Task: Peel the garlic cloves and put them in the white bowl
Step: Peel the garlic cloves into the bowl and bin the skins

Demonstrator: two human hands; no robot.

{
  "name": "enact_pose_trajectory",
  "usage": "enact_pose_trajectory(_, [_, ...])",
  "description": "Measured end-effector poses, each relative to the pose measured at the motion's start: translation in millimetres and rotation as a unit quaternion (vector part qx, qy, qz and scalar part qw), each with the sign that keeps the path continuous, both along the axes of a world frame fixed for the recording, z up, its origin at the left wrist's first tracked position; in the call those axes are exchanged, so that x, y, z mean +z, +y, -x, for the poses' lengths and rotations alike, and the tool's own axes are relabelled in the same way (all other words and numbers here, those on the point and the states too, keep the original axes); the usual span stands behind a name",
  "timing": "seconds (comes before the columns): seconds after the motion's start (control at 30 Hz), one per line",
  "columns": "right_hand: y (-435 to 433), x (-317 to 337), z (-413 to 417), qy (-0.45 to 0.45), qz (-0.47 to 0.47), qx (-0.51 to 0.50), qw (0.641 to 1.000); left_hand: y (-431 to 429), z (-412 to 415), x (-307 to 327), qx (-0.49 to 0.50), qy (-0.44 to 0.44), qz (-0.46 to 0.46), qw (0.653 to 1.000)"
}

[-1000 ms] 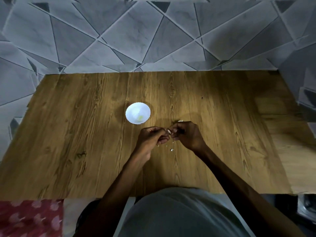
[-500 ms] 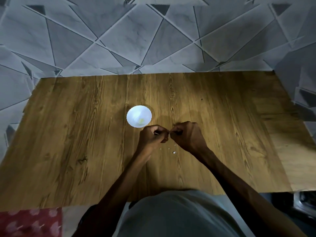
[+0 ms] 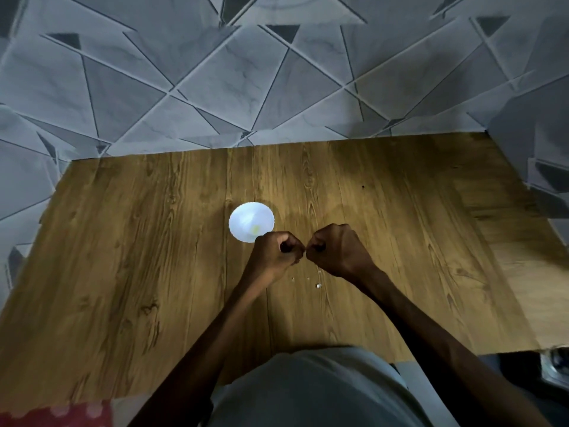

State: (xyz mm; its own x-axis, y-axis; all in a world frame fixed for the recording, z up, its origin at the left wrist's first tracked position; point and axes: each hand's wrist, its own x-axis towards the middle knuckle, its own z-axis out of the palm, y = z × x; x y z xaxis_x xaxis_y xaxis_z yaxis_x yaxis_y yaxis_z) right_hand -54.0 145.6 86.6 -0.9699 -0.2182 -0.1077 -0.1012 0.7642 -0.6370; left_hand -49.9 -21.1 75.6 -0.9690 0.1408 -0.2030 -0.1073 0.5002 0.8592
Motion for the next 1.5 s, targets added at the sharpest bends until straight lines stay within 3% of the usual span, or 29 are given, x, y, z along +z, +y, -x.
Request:
enact_pose_trajectory(0.27, [3.0, 1.7, -0.2, 0.004, 0.000, -0.023, 1.000, 4.4, 3.9, 1.0, -0.030, 0.024, 0.030, 0.999])
enact_pose_trajectory(0.4, [6.2, -0.4, -3.5, -0.020, 0.082, -0.041, 0.996, 2.4, 2.4, -0.9, -0.025, 0.027, 0.007, 0.999])
enact_pose_trajectory(0.63, [6.6, 0.5, -10.8, -0.109, 0.260, -0.098, 0.954, 0.2, -1.6, -2.0, -0.010, 0.028, -0.038, 0.999])
enact_pose_trajectory(0.9, [8.0, -3.4, -7.8, -0.202, 0.311, -0.135, 0.919, -2.0, 0.8, -2.2, 0.007, -0.026, -0.140, 0.990])
enact_pose_trajectory(1.1, [12.1, -11.0, -10.3, -0.123, 0.260, -0.107, 0.952, -4.4, 2.4, -4.6, -0.013, -0.030, -0.166, 0.986])
enact_pose_trajectory(1.33, [12.2, -20.3, -7.7, -0.017, 0.121, -0.051, 0.991, -3.3, 1.3, -12.0, -0.011, -0.033, -0.152, 0.988])
enact_pose_trajectory(1.5, [15.0, -16.6, -9.0, -0.056, 0.179, -0.087, 0.979, -4.6, 3.4, -19.4, -0.006, -0.034, -0.142, 0.989])
